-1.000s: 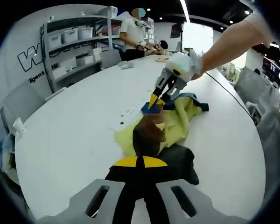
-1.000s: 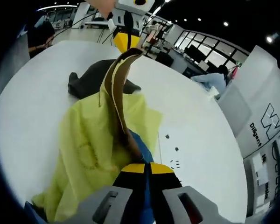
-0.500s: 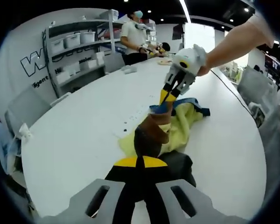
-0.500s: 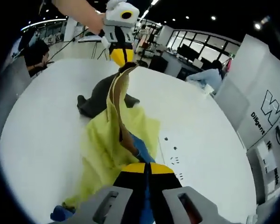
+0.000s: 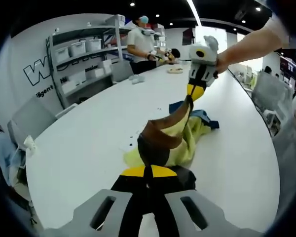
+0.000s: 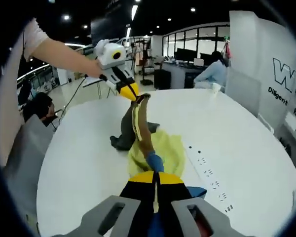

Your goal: Fold the garment on the visible template until the final outline fits inside the template.

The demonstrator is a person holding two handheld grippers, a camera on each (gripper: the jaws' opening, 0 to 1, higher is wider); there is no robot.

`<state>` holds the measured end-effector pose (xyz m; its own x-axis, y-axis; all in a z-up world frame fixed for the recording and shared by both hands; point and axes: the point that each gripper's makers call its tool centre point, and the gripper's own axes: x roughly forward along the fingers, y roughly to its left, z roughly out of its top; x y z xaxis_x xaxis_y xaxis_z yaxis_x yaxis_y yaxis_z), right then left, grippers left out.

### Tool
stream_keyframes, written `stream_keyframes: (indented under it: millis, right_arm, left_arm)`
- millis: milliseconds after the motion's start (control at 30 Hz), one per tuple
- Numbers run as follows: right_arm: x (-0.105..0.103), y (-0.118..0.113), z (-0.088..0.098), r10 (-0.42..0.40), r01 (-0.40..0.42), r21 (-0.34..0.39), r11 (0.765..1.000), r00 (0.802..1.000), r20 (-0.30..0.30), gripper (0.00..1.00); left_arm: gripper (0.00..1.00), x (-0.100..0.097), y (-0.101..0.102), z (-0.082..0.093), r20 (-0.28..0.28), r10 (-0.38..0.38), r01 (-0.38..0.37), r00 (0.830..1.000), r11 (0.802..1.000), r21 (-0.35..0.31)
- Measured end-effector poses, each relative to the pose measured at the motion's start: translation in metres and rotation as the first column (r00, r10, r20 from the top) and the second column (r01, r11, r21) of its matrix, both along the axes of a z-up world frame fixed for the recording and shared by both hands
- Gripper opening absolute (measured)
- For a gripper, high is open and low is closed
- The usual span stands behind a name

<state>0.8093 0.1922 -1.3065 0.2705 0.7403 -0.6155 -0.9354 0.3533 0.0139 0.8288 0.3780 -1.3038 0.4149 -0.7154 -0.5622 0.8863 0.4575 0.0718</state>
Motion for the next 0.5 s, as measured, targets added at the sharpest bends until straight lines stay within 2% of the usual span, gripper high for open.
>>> stream_keyframes:
  millis: [33,100,133,267,333,367,400,433,467,500]
  right_arm:
    - [-0.002,-0.002,0.004,-0.014,0.014,0.013,1.000,1.000,-0.012,0.00]
    - [-0.003,-0.005,0.010,-0.020,0.020,0.026,0.999,1.000,0.002,0.00]
    - [-0.004,-0.006,0.013,-0.041,0.042,0.041,0.998,0.999,-0.017,0.00]
    - [-0.007,-0.010,0.015,-0.063,0.065,0.051,0.997,0.997,-0.036,0.00]
    - [-0.009,-0.012,0.011,-0.109,0.116,0.068,0.991,0.988,-0.106,0.00]
    - [-0.009,-0.013,0.010,-0.113,0.121,0.067,0.990,0.987,-0.111,0.00]
    - [-0.008,-0.014,0.009,-0.117,0.125,0.072,0.990,0.987,-0.111,0.00]
    - [-0.012,-0.014,0.007,-0.134,0.150,0.090,0.985,0.978,-0.160,0.00]
    - [-0.011,-0.016,0.004,-0.153,0.171,0.088,0.981,0.972,-0.180,0.00]
    - [-0.012,-0.018,0.000,-0.175,0.195,0.086,0.977,0.963,-0.204,0.00]
  left_arm:
    - [0.02,-0.001,-0.001,0.001,-0.001,-0.003,0.003,1.000,1.000,-0.003]
    - [0.02,-0.006,-0.003,0.001,-0.007,-0.012,0.012,1.000,1.000,-0.007]
    - [0.02,-0.008,-0.005,0.001,-0.014,-0.019,0.019,1.000,1.000,-0.018]
    - [0.02,-0.024,-0.008,-0.008,-0.060,-0.045,0.042,0.997,0.998,-0.047]
    - [0.02,-0.032,-0.010,-0.014,-0.086,-0.059,0.054,0.995,0.997,-0.060]
    - [0.02,-0.036,-0.012,-0.016,-0.103,-0.070,0.062,0.992,0.995,-0.076]
    - [0.02,-0.044,-0.015,-0.018,-0.146,-0.085,0.069,0.986,0.991,-0.113]
    - [0.01,-0.048,-0.016,-0.021,-0.168,-0.091,0.071,0.982,0.990,-0.120]
    - [0.01,-0.052,-0.016,-0.025,-0.196,-0.096,0.071,0.976,0.989,-0.133]
    - [0.01,-0.050,-0.015,-0.028,-0.188,-0.091,0.069,0.978,0.990,-0.125]
